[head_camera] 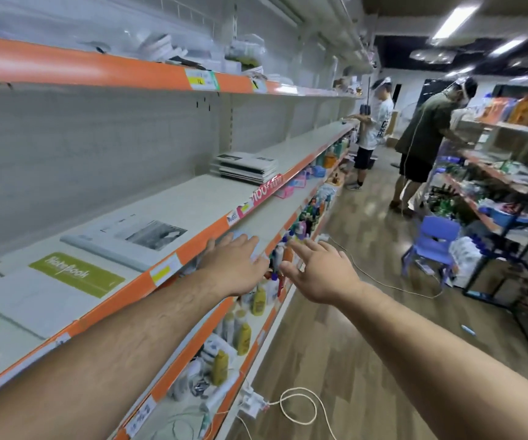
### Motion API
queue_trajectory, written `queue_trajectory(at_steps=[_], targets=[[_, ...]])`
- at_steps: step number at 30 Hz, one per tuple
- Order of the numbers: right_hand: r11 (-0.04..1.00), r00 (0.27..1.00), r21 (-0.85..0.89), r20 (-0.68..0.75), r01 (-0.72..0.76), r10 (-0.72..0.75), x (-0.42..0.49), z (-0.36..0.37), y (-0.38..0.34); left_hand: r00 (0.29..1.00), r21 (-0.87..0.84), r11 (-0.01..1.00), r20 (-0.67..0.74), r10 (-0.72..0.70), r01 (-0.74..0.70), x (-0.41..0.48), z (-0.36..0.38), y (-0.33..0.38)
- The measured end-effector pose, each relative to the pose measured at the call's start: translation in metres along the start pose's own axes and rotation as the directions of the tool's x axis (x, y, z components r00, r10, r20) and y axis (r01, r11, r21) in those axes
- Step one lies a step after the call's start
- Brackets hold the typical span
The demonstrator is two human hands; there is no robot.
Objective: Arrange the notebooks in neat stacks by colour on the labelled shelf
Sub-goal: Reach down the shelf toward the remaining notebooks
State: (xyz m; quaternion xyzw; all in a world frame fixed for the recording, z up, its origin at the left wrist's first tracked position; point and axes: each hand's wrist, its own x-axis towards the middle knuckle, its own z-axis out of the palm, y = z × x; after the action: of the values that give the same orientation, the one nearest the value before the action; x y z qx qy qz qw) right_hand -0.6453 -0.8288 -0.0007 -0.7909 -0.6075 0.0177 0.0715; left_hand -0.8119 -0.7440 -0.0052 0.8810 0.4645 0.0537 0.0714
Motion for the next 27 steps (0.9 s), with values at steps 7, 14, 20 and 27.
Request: queue_trajectory(at_steps=[7,14,20,27], targets=[[0.999,1.000,0.022,-0.007,-0.029,0.030,0.077,-0.004,0.032,1.000,0.013,1.000,0.005,0.019,-0.019,0.092,0.010,0.001],[0.999,1.000,0.028,-0.004,0.027,-0.027,0.157,0.004,0.085,1.000,0.030,1.000,-0.002,-0.004,0.004,0.173,0.018,0.021],[0.991,0.990,0.036,0.035,0.132,-0.133,0.241,0.011,0.142,0.993,0.007,0.993,-0.016,-0.117,0.117,0.248,0.031,0.048],[0.959,0.957,0.032,0.056,0.282,-0.283,0.328,-0.003,0.195,0.964,0.004,0.965,-0.058,-0.261,0.262,0.324,0.035,0.076]])
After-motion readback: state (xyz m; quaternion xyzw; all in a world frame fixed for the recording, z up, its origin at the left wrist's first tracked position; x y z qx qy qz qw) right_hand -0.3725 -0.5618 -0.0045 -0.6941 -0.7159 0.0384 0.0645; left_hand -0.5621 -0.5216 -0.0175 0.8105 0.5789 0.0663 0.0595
